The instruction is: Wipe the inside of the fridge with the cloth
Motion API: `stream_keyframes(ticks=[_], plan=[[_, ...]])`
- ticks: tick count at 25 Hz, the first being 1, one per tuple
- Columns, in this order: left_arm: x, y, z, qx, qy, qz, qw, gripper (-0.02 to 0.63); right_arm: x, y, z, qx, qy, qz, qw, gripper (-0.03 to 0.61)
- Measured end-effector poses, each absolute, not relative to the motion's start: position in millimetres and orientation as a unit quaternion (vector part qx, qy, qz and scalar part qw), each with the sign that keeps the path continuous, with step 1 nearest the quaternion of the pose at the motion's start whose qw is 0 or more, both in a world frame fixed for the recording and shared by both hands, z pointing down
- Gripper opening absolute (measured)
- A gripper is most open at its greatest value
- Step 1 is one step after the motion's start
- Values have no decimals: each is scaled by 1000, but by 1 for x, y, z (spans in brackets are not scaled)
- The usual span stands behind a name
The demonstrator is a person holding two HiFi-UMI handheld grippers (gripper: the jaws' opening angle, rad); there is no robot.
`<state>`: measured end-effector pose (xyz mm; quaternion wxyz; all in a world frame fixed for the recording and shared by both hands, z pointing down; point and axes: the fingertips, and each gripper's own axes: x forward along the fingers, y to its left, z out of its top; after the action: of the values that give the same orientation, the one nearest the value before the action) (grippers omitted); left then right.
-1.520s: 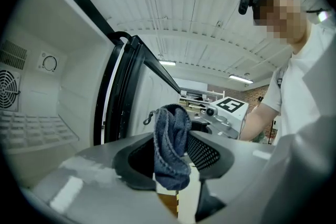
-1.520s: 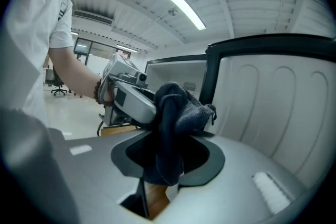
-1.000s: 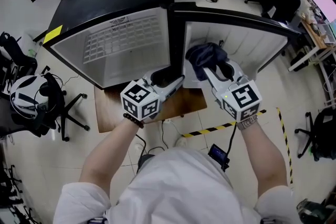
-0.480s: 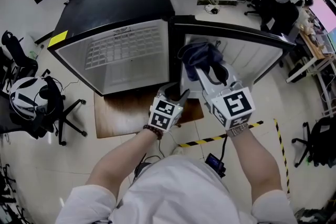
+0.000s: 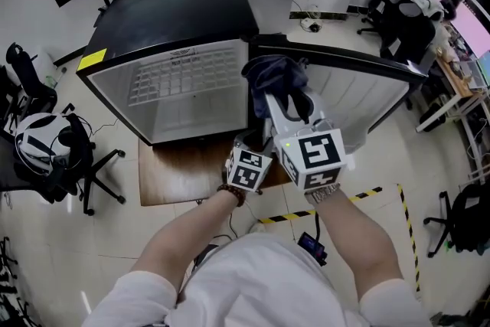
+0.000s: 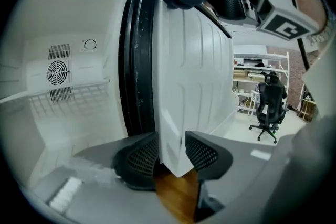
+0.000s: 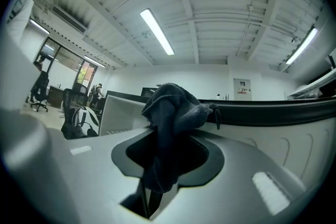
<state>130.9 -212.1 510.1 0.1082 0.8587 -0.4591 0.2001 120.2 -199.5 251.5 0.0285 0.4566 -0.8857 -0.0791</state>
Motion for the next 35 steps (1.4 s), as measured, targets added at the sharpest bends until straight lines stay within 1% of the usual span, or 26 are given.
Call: stream_keyframes(ticks=[3,6,8,9,24,35], plan=[[130,-216,516,852,-465,211,115,141,117,-205,249,481,-872,-80,32,115],[133,-217,521,853,-461,214,118,137,115,-207,246,490,-868,-76,31,115],[136,-216,522,857,-455,212,120,110,116,-208,245,494,-866,-76,30,115],[136,-216,522,858,-453,211,120,107,119,-209,245,497,-864,-76,30,115],[130,-218,522,861,-446,209,127,106,191,-228,254,557,-828,-65,31,115],[130,-218,516,862,-447,202,128,106,289,-231,257,626,-777,-62,39,115]])
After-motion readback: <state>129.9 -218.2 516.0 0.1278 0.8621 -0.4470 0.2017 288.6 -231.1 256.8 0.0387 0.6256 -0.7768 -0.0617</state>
